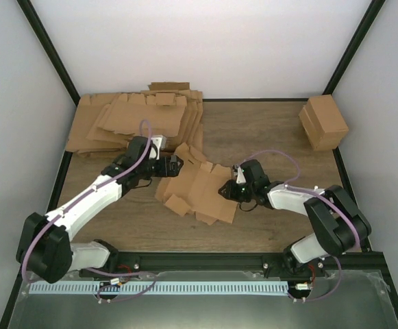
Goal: Fold the paper box
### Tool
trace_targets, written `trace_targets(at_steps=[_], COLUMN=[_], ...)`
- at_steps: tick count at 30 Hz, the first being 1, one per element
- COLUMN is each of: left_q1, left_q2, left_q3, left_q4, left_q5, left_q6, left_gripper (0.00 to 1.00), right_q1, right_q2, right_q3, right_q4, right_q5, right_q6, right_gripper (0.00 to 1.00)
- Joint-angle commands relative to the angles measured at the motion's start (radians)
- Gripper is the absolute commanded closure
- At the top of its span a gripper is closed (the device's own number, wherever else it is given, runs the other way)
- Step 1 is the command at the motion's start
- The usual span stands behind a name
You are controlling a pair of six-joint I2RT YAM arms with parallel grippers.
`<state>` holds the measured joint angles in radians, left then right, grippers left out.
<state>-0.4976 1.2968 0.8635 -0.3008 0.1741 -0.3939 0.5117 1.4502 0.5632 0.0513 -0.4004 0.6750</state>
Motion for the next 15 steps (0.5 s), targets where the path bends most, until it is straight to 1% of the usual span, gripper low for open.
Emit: trace_targets(at_steps=[1, 2, 3, 5, 7, 9, 15], left_q1=[0.004, 0.004, 0.004, 0.004, 0.001, 0.001, 0.001], left_q2=[-0.024, -0.007, 0.017, 0.075, 0.120, 0.140, 0.196], left_q3=[-0.021, -0.015, 0.001, 0.043, 0.088, 0.108, 0.180], left_q4=[0.031, 0.013, -0.014, -0.081, -0.142, -0.174, -0.189], left_q5=[0.013, 0.016, 0.020, 0.017, -0.050, -0.124, -0.195], left_q6=[0.003, 0.012, 0.031, 0.089, 0.121, 0.142, 0.198], left_gripper=[0.00, 0.00, 0.00, 0.00, 0.07, 0.11, 0.11], right_q1=[-0.007, -0.007, -0.007, -0.007, -0.007, -0.007, -0.007], right_q2=[0.049, 0.060, 0.070, 0.080, 0.079, 0.073, 0.065], right_q3=[-0.005, -0.007, -0.007, -0.012, -0.020, -0.028, -0.034], right_q4=[0.066, 0.070, 0.069, 0.070, 0.066, 0.062, 0.056], right_q5=[-0.028, -0.036, -0.042, -0.046, -0.050, -0.050, -0.057], right_q6=[-0.003, -0.006, -0.006, -0.008, -0.014, -0.016, -0.028], right_gripper=[0.86, 0.95, 0.99, 0.99, 0.99, 0.99, 0.99])
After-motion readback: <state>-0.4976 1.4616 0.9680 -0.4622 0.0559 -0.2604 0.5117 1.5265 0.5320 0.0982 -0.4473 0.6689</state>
